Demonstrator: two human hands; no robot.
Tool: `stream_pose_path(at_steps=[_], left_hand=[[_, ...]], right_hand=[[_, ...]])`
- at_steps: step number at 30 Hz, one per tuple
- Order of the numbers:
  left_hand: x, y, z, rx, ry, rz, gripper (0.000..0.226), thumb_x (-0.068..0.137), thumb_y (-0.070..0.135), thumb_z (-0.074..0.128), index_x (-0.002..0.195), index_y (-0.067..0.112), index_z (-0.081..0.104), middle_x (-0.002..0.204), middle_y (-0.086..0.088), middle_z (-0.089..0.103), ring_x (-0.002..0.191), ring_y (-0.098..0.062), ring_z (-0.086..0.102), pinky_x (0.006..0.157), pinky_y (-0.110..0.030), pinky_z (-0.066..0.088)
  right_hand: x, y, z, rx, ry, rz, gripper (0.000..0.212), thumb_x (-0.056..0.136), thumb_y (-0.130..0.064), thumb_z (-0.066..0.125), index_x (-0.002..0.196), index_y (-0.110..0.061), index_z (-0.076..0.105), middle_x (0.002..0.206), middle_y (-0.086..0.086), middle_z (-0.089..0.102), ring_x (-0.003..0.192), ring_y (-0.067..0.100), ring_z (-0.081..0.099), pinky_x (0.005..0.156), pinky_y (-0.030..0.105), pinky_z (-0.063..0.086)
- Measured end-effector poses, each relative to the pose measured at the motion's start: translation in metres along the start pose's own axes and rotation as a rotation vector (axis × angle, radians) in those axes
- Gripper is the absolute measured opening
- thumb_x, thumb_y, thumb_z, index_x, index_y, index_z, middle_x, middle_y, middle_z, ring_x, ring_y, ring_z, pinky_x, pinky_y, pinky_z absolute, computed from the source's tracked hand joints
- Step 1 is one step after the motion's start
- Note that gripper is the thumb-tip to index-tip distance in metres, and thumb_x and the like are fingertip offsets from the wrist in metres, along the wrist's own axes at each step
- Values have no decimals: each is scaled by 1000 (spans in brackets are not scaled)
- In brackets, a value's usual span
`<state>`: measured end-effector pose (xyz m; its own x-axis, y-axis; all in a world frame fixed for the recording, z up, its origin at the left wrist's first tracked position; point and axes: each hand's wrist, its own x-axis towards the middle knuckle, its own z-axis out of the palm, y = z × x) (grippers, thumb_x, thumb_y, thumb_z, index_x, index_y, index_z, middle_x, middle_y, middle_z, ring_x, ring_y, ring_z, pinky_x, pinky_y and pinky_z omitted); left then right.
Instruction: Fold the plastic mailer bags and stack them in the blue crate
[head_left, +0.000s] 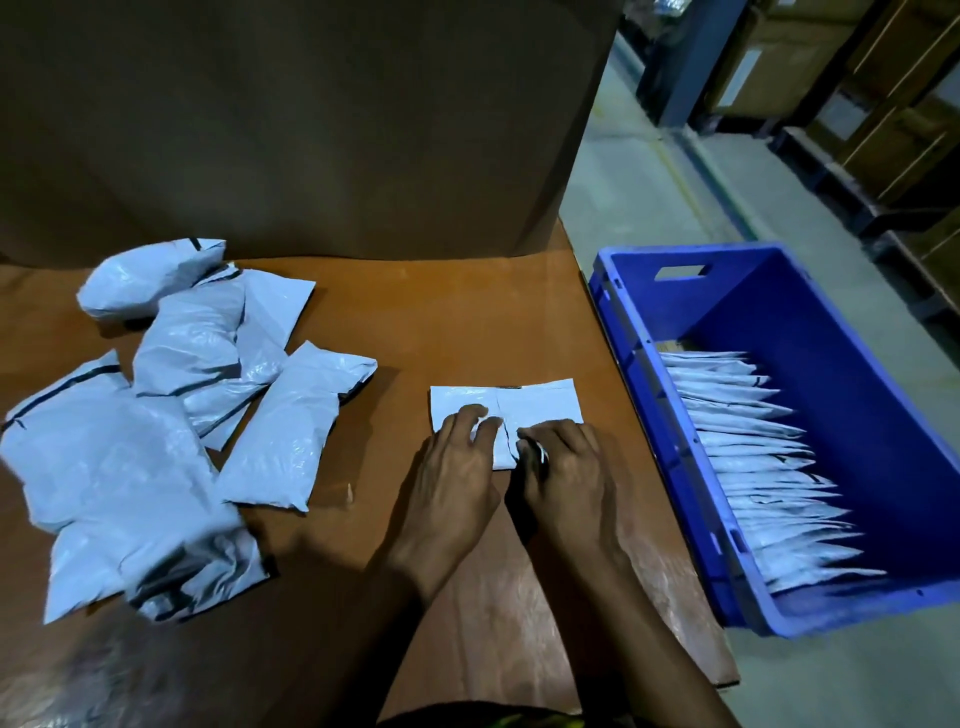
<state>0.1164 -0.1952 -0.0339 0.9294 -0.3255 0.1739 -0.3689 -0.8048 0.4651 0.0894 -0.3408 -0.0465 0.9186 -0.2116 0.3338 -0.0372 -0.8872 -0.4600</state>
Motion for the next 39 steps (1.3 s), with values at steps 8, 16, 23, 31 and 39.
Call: stream_pose_path(at_steps=[8,16,23,31,39], left_hand=[[3,-11,7,22,-19,21,57,69,-12,60,123,8,68,122,-9,65,116,-29,61,97,-39,48],[12,-42,6,203,-62,18,55,99,34,28,140,11,56,141,-7,56,123,-27,52,101,-44,41],[9,-50,9,238,-37,-39,60,101,44,29,152,18,47,159,-2,45,147,-26,37,119,-51,26],[3,-55,18,261,-57,-82,66,107,53,17,165,22,24,172,5,19,160,-27,9,125,-62,6],[1,-59,14,256,-40,-86,67,106,55,22,164,20,27,171,4,22,160,-29,11,124,-66,7]], right_hand=[[28,8,1,-20,-80,-21,26,97,-33,60,108,-18,79,107,0,70,104,23,58,81,35,48],[43,4,5,-52,-129,-59,18,92,-26,69,106,-21,80,110,2,73,104,26,62,82,33,41],[36,-3,30,-27,-213,-166,43,96,-35,44,126,-27,76,131,-1,69,125,21,58,105,34,42],[26,-10,40,2,-320,-186,55,106,-34,29,153,-18,52,158,-3,51,154,13,33,128,31,19],[23,13,23,-55,-243,-72,60,109,-61,31,158,-30,44,163,-12,41,157,7,20,128,33,18]])
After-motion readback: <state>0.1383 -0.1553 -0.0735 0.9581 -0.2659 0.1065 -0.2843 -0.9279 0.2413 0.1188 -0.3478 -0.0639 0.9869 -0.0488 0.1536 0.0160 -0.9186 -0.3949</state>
